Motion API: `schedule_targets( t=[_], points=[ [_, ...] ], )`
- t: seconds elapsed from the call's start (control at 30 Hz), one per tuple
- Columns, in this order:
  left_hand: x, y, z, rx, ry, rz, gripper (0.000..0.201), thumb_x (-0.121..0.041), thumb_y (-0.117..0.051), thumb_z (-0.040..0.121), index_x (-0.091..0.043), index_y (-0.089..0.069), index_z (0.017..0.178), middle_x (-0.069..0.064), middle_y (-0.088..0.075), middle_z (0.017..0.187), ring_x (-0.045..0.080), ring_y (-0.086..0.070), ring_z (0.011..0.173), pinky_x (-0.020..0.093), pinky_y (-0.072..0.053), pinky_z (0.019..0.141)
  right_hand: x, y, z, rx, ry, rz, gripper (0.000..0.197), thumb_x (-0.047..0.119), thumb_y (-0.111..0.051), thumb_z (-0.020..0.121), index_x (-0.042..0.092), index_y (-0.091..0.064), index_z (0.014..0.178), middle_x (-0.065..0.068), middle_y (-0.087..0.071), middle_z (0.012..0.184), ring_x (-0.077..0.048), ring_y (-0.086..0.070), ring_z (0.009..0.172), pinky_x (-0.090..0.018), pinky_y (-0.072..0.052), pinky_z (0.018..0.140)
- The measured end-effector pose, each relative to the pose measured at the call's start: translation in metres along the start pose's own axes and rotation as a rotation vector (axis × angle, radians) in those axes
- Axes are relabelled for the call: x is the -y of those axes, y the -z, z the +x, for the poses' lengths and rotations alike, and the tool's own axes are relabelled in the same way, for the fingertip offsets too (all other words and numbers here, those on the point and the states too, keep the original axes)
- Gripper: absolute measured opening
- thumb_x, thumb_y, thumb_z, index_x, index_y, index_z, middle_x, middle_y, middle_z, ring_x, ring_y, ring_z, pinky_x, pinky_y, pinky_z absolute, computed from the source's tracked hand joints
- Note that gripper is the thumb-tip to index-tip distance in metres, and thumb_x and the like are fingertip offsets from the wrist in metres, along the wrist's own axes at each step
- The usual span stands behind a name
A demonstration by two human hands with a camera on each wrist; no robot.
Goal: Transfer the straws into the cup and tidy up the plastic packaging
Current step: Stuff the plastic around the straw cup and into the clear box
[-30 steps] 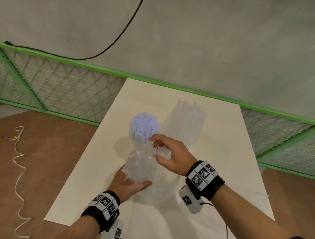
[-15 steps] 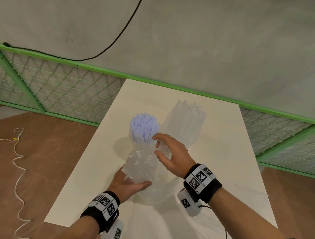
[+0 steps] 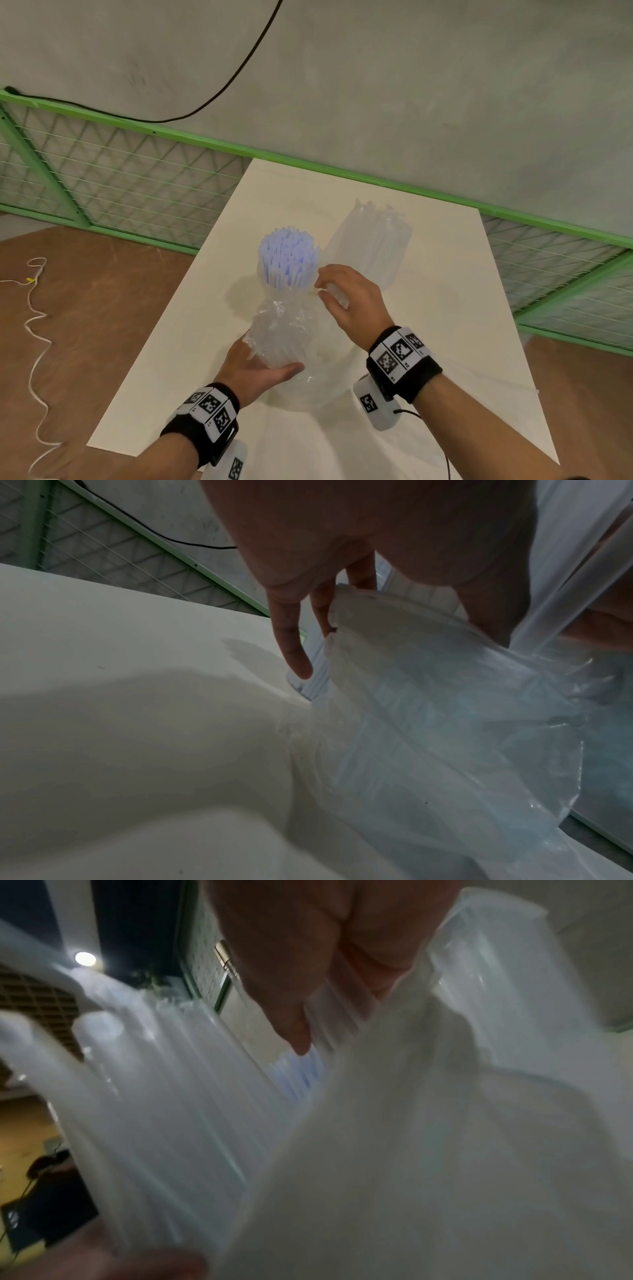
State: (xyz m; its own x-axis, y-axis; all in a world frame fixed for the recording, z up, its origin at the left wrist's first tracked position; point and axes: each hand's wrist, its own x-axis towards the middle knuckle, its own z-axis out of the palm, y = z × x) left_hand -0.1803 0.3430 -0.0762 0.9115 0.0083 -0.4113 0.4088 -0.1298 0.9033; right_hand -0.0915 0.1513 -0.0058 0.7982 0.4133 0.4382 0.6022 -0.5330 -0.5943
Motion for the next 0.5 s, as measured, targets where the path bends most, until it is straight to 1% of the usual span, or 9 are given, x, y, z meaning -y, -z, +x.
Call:
schedule_targets(
  t=[0.07,0.1,0.17,0.23,0.27,0.3,0.37,0.43,0.5],
  points=[
    [0.0025,0.0011,0.0018,-0.007,-0.007,-0.027,0.070,-0.016,-0.091,0.063,-0.017,-0.059,0.126,-0.013,-0.075,0.101,-0.010,-0.066,0.092,-0.004,-0.042,0.069,0.0027,0.0070,0.0017,-0.024,-0.040,0.047,0.026,-0.004,-0.060,0.089,0.012,-0.066,0.108,0.004,-0.067,0.107,-0.004,-0.060,0.104,-0.009,-0.039,0.094],
    [0.0032,0.0008,0.0023,0.001,0.000,-0.036,0.075,-0.019,-0.092,0.061,-0.018,-0.058,0.128,-0.015,-0.074,0.103,-0.010,-0.066,0.093,-0.004,-0.042,0.070,0.0042,0.0097,0.0015,-0.019,-0.079,0.080,0.031,-0.005,-0.057,0.090,0.013,-0.064,0.114,0.006,-0.067,0.107,-0.002,-0.060,0.102,-0.011,-0.041,0.093],
    [0.0002,-0.0003,0.0015,0.022,0.023,-0.051,0.080,-0.027,-0.092,0.059,-0.019,-0.056,0.130,-0.023,-0.073,0.100,-0.017,-0.063,0.091,-0.007,-0.039,0.068,0.0055,0.0105,-0.0008,0.006,-0.153,0.147,0.035,-0.006,-0.054,0.090,0.014,-0.060,0.118,0.008,-0.066,0.105,-0.002,-0.062,0.102,-0.013,-0.043,0.092],
    [-0.0015,-0.0018,0.0015,-0.009,0.029,-0.028,0.067,-0.019,-0.089,0.065,-0.017,-0.057,0.124,-0.029,-0.072,0.087,-0.024,-0.060,0.082,-0.009,-0.036,0.065,0.0032,0.0079,-0.0045,0.034,-0.169,0.140,0.030,-0.002,-0.055,0.091,0.015,-0.062,0.115,0.010,-0.067,0.101,-0.003,-0.062,0.099,-0.017,-0.045,0.091],
    [-0.0033,-0.0022,0.0005,-0.022,0.024,-0.008,0.063,-0.015,-0.088,0.066,-0.017,-0.058,0.121,-0.028,-0.072,0.083,-0.025,-0.059,0.080,-0.009,-0.036,0.065,0.0011,0.0064,-0.0064,0.043,-0.160,0.117,0.026,0.002,-0.058,0.092,0.016,-0.063,0.113,0.012,-0.066,0.100,-0.003,-0.062,0.098,-0.019,-0.046,0.090],
    [-0.0040,-0.0022,0.0001,-0.034,0.018,0.006,0.062,-0.016,-0.089,0.066,-0.018,-0.058,0.120,-0.025,-0.072,0.084,-0.025,-0.058,0.079,-0.008,-0.037,0.068,-0.0014,0.0054,-0.0077,0.046,-0.151,0.098,0.021,0.008,-0.061,0.093,0.017,-0.065,0.111,0.013,-0.066,0.100,-0.003,-0.062,0.098,-0.020,-0.046,0.091],
    [-0.0017,-0.0016,0.0009,-0.042,0.009,0.032,0.066,-0.022,-0.091,0.062,-0.023,-0.059,0.120,-0.019,-0.072,0.093,-0.024,-0.059,0.083,-0.003,-0.042,0.076,-0.0039,0.0045,-0.0080,0.044,-0.161,0.096,0.017,0.015,-0.065,0.093,0.019,-0.067,0.109,0.014,-0.067,0.103,-0.002,-0.061,0.099,-0.018,-0.044,0.091],
    [-0.0038,-0.0015,0.0000,-0.051,0.001,0.057,0.065,-0.022,-0.092,0.062,-0.023,-0.060,0.119,-0.016,-0.072,0.095,-0.022,-0.060,0.082,-0.006,-0.040,0.069,-0.0031,0.0063,-0.0055,0.039,-0.184,0.122,0.017,0.014,-0.064,0.093,0.021,-0.067,0.108,0.012,-0.069,0.101,-0.002,-0.062,0.098,-0.018,-0.044,0.090],
    [-0.0026,-0.0009,0.0006,-0.052,0.002,0.067,0.064,-0.022,-0.091,0.062,-0.022,-0.061,0.118,-0.019,-0.072,0.089,-0.022,-0.060,0.080,-0.008,-0.037,0.063,-0.0007,0.0117,0.0009,0.009,-0.153,0.117,0.022,0.009,-0.061,0.095,0.021,-0.066,0.113,0.010,-0.069,0.101,-0.004,-0.064,0.098,-0.024,-0.049,0.090]
  ],
)
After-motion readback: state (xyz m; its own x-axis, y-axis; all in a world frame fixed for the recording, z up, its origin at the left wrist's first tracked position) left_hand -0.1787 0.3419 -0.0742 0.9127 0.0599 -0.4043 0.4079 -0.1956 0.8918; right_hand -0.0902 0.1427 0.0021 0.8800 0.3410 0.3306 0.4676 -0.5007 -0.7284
